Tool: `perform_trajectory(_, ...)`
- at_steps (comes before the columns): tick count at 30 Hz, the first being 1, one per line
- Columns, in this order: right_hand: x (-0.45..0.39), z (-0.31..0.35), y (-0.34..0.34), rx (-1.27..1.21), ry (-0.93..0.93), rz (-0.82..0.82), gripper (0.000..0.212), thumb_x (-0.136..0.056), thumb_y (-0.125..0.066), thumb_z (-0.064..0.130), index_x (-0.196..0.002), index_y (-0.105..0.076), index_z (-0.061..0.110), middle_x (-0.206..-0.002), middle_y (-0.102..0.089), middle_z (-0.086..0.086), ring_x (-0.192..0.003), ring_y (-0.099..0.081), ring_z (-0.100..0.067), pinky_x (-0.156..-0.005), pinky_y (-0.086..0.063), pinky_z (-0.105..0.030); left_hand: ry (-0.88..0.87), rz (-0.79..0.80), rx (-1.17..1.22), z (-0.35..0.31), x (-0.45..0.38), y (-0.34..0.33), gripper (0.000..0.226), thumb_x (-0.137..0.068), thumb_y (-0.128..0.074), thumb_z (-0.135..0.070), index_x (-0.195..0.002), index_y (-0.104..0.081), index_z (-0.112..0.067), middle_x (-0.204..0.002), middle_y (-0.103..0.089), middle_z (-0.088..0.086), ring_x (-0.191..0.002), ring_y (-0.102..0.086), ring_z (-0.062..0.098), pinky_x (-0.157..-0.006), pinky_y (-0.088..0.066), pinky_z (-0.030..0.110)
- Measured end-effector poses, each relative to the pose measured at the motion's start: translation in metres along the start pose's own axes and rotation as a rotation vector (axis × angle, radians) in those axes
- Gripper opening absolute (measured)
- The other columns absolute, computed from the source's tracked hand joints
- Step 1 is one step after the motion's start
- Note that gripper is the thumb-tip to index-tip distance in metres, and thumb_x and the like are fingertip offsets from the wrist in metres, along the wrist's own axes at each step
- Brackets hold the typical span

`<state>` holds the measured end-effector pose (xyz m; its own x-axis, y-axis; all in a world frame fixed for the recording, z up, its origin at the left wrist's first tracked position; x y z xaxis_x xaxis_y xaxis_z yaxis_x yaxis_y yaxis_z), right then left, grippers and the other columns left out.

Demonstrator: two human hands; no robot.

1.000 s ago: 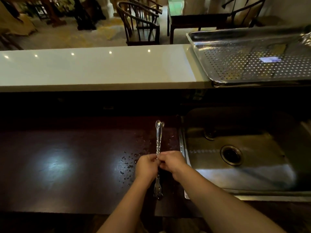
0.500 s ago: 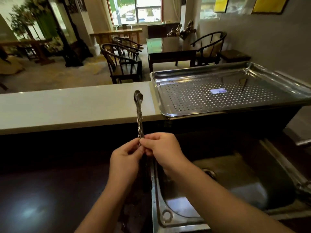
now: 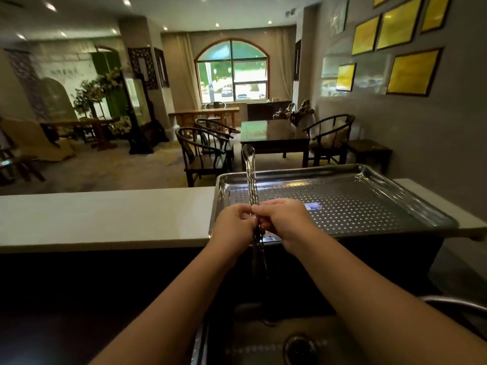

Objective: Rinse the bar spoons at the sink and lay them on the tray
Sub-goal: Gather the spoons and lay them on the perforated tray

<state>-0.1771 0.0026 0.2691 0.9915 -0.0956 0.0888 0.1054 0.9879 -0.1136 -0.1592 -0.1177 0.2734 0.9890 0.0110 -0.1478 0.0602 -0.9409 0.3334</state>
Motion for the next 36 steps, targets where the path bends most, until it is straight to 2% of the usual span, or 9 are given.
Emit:
perform_trajectory(3,-0.005,-0.004,0.017,0.005,-0.046,-0.015,0.010,-0.076,-0.076,0.001,-0.084,-0.069,-0.001,-0.062,-0.066,-0.009,-0.044,-0.056,-0.009,-0.045,-0.047,-0.020,0.040,0.039,0.034,-0.003,-0.005,-0.018,0.025,-0.092,-0.055,-0.004,-0.080,-0.065,-0.024,-0.073,-0.066,0.002,-0.063,-0.067,0.006,-0.058,-0.058,0.023)
perform_trajectory(5,-0.007,-0.008,0.024,-0.009,-0.060,-0.015,0.013,-0.078,-0.074,0.003,-0.088,-0.069,-0.004,-0.061,-0.065,-0.009,-0.043,-0.053,-0.007,-0.042,-0.044,-0.017,0.050,0.067,0.037,-0.003,-0.007,-0.027,0.025,-0.092,-0.054,-0.003,-0.080,-0.063,-0.023,-0.077,-0.066,0.005,-0.073,-0.068,0.015,-0.071,-0.059,0.034)
perform_trajectory(11,-0.020,-0.017,0.033,-0.051,-0.080,-0.053,0.007,-0.079,-0.072,0.004,-0.080,-0.070,-0.004,-0.055,-0.062,-0.005,-0.039,-0.050,-0.006,-0.037,-0.040,-0.016,0.096,0.089,0.143,0.004,-0.016,-0.039,0.015,-0.092,-0.054,0.000,-0.086,-0.064,-0.010,-0.086,-0.067,0.018,-0.085,-0.069,0.031,-0.081,-0.057,0.047)
perform_trajectory(16,-0.037,-0.023,0.035,0.002,-0.087,-0.112,0.021,-0.079,-0.072,0.008,-0.058,-0.066,0.006,-0.044,-0.055,0.000,-0.037,-0.043,-0.009,-0.039,-0.037,-0.020,0.180,0.086,0.242,0.022,-0.030,-0.033,0.013,-0.092,-0.054,0.001,-0.101,-0.062,0.004,-0.077,-0.066,0.014,-0.059,-0.068,0.013,-0.055,-0.056,0.025)
perform_trajectory(21,-0.058,-0.017,0.029,0.169,-0.076,-0.135,0.020,-0.076,-0.070,0.007,-0.057,-0.065,0.007,-0.049,-0.055,-0.001,-0.040,-0.041,-0.010,-0.039,-0.032,-0.023,0.278,0.040,0.308,0.037,-0.054,-0.018,0.006,-0.092,-0.055,0.001,-0.089,-0.058,-0.002,-0.079,-0.066,0.015,-0.059,-0.069,0.018,-0.055,-0.058,0.030)
perform_trajectory(27,-0.094,-0.008,0.017,0.373,-0.021,-0.198,0.006,-0.070,-0.066,0.000,-0.068,-0.063,0.004,-0.062,-0.056,-0.009,-0.056,-0.047,-0.019,-0.051,-0.038,-0.031,0.377,0.036,0.410,0.056,-0.069,-0.016,0.013,-0.092,-0.052,0.003,-0.105,-0.054,0.003,-0.083,-0.064,0.018,-0.061,-0.069,0.022,-0.054,-0.057,0.031)
perform_trajectory(31,-0.118,-0.022,0.015,0.521,-0.006,-0.261,0.015,-0.078,-0.065,0.008,-0.064,-0.062,0.006,-0.060,-0.056,-0.005,-0.052,-0.048,-0.018,-0.046,-0.035,-0.023,0.412,0.039,0.472,0.067,-0.076,-0.020,0.020,-0.093,-0.052,0.003,-0.113,-0.053,0.005,-0.088,-0.065,0.018,-0.065,-0.070,0.021,-0.052,-0.056,0.028)
perform_trajectory(34,-0.131,-0.032,0.008,0.673,-0.031,-0.248,0.020,-0.086,-0.066,0.021,-0.079,-0.069,0.003,-0.073,-0.063,-0.008,-0.056,-0.052,-0.018,-0.044,-0.030,-0.020,0.414,0.032,0.496,0.073,-0.085,-0.022,0.019,-0.092,-0.052,0.004,-0.110,-0.055,0.009,-0.087,-0.066,0.019,-0.065,-0.070,0.022,-0.054,-0.057,0.028)
perform_trajectory(36,-0.137,-0.038,0.004,0.780,-0.046,-0.220,0.026,-0.088,-0.066,0.029,-0.085,-0.072,0.004,-0.081,-0.069,-0.008,-0.065,-0.060,-0.019,-0.046,-0.034,-0.021,0.415,0.041,0.488,0.075,-0.088,-0.025,0.012,-0.092,-0.051,0.004,-0.102,-0.055,0.010,-0.082,-0.064,0.019,-0.060,-0.068,0.020,-0.052,-0.056,0.028)
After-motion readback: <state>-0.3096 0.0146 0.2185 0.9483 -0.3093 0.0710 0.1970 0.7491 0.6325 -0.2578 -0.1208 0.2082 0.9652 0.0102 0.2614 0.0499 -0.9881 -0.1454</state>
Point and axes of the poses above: each hand's wrist, its own x-axis away from the middle knuckle, its own y-axis out of the back of the hand, z = x × y, the point moved 5 cm from there along -x, towards the middle knuckle
